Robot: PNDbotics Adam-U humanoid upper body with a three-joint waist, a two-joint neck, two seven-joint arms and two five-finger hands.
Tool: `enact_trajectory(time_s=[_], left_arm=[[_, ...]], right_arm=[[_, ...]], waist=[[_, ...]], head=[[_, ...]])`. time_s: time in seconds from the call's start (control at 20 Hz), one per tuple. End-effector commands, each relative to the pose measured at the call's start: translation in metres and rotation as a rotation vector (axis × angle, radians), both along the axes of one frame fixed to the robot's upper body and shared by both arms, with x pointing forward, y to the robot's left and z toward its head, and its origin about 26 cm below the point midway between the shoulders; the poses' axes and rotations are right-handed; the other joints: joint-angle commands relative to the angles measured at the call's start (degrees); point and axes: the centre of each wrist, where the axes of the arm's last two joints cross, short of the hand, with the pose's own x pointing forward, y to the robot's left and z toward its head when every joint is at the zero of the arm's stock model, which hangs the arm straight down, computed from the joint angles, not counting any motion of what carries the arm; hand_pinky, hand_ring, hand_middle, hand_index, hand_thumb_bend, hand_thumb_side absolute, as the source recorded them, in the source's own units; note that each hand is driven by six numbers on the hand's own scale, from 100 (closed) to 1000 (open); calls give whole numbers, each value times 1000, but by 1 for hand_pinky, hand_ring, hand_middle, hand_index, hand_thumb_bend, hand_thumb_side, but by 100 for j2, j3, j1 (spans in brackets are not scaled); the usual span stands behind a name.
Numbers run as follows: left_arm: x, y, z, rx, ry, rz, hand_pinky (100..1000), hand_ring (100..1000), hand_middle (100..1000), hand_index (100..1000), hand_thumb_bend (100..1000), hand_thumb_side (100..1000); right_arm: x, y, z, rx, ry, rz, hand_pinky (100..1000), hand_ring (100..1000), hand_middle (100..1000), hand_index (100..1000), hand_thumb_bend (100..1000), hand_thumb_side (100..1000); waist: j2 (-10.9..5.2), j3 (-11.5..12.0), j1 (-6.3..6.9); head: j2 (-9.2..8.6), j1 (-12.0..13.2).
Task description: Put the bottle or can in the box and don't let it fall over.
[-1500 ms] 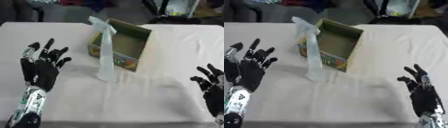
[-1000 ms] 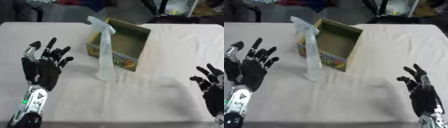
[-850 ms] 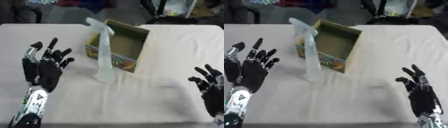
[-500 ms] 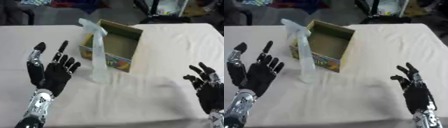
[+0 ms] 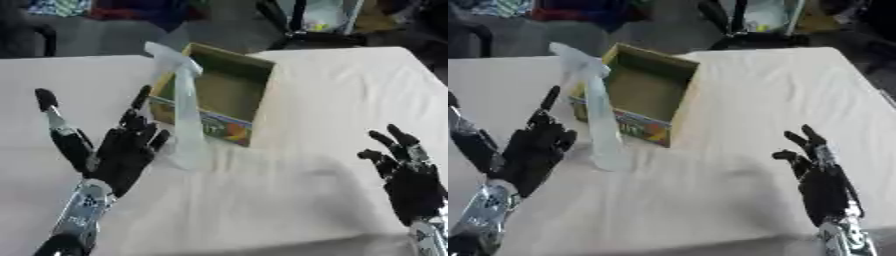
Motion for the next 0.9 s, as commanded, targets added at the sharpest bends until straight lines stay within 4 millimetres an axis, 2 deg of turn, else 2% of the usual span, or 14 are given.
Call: enact_trajectory(time_s=[0.05, 0.2, 0.4, 0.7, 0.75, 0.8, 0.9], left_arm=[[3, -9, 10, -4, 14, -25, 492, 162, 108, 1000, 954, 878], [6, -15, 17, -10, 23, -40, 495, 172, 111, 1000, 953, 866], [11, -23, 25, -20, 37, -51, 493, 100, 100, 1000, 962, 858], [19, -30, 35, -34, 49, -64, 493, 100, 100, 1000, 966, 851], [19, -31, 36, -35, 50, -64, 494, 102, 101, 1000, 964, 849], [21, -32, 40, -38, 42, -65, 503, 154, 119, 1000, 957, 843], [27, -36, 48, -46, 36, -67, 504, 169, 124, 1000, 958, 835]], right_arm=[[3, -2, 8, -12, -23, 7, 1000, 610, 838, 1000, 100, 757], [3, -2, 7, -11, -23, 7, 1000, 610, 838, 1000, 100, 758], [3, -1, 7, -11, -22, 12, 1000, 610, 839, 1000, 100, 764], [4, -1, 7, -9, -22, 12, 1000, 610, 838, 1000, 100, 759], [4, -1, 7, -9, -22, 12, 1000, 610, 838, 1000, 100, 759], [4, -1, 7, -8, -21, 13, 1000, 610, 838, 1000, 100, 759], [4, -1, 7, -8, -21, 15, 1000, 610, 838, 1000, 100, 758]], waist=[[-86, -17, 7], [-89, -26, 8], [-89, -43, 8], [-81, -76, 7], [-81, -77, 7], [-85, -84, 7], [-90, -99, 5]], head=[[-90, -28], [-96, -29], [-116, -29], [-121, -21], [-120, -20], [-115, -23], [-115, -29]])
